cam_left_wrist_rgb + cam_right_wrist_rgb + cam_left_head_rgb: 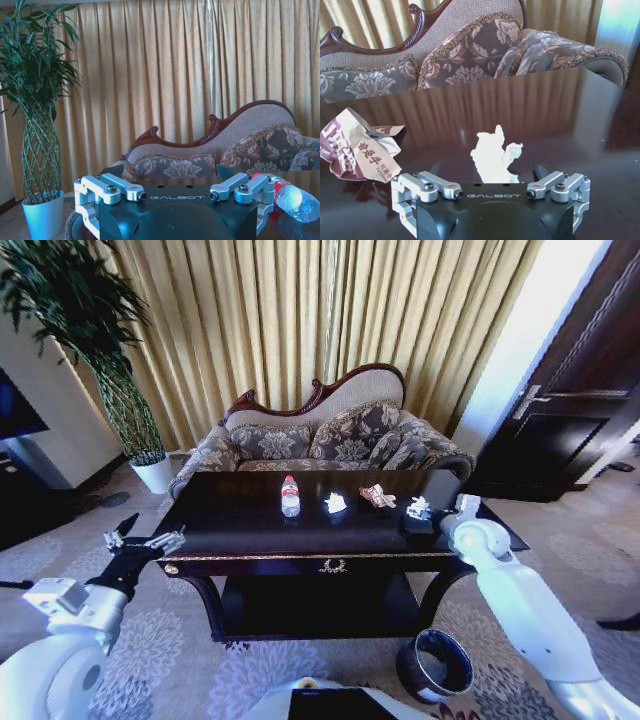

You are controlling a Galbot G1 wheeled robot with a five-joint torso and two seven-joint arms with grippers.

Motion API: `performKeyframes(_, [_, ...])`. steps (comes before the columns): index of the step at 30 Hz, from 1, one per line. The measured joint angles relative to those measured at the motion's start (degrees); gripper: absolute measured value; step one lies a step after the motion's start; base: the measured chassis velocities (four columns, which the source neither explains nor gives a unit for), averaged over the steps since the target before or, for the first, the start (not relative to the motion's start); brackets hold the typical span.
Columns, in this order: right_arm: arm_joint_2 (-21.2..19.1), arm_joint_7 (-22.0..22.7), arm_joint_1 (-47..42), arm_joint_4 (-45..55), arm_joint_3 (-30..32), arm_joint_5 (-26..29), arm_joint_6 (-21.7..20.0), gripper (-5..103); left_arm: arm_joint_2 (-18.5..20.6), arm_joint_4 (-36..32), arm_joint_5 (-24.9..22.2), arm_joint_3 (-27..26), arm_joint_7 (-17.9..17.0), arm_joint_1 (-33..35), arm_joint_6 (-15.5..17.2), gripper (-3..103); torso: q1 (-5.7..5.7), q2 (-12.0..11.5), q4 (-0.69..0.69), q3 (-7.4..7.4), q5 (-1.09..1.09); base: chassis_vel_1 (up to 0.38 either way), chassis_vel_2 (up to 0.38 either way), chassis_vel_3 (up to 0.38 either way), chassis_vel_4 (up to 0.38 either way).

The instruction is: Move to the front of the table and place the trash on the table into the trash bin.

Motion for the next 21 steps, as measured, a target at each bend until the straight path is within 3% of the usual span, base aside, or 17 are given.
performKeyframes(2, [0.1,0.0,0.2,-0.3,-0.3,0.0,0.6,101,0.1,0.0,0.0,0.0,0.0,-0.1,0.0,100,0.0,0.0,0.0,0.0,0.0,0.0,0.0,0.0,0.0])
performKeyframes(9, [0.0,-0.1,0.3,-0.9,-0.9,-1.4,1.7,71,-0.1,0.0,0.0,0.2,0.0,-0.2,-0.1,100,0.0,0.0,0.0,0.0,0.0,0.0,0.0,0.0,0.0])
performKeyframes(11, [0.0,-0.1,0.3,-0.9,-0.9,-1.6,1.8,71,0.0,0.0,0.0,0.2,0.0,-0.2,-0.1,100,0.0,0.0,0.0,0.0,0.0,0.0,0.0,0.0,0.0])
performKeyframes(15, [0.0,-0.1,0.1,-1.0,-0.9,-2.0,2.2,49,0.1,0.0,0.0,0.2,0.0,-0.3,-0.3,100,0.0,0.0,0.0,0.0,0.0,0.0,0.0,0.0,0.0])
performKeyframes(18, [0.0,-0.1,0.0,-1.0,-0.9,-2.1,2.5,44,0.2,0.0,0.0,0.1,0.0,-0.4,-0.3,100,0.0,0.0,0.0,0.0,0.0,0.0,0.0,0.0,0.0])
performKeyframes(21, [0.0,-0.1,0.0,-0.9,-0.9,-2.1,2.6,27,0.3,0.0,0.0,0.0,0.0,-0.4,-0.4,100,0.0,0.0,0.0,0.0,0.01,0.0,0.0,0.0,0.0])
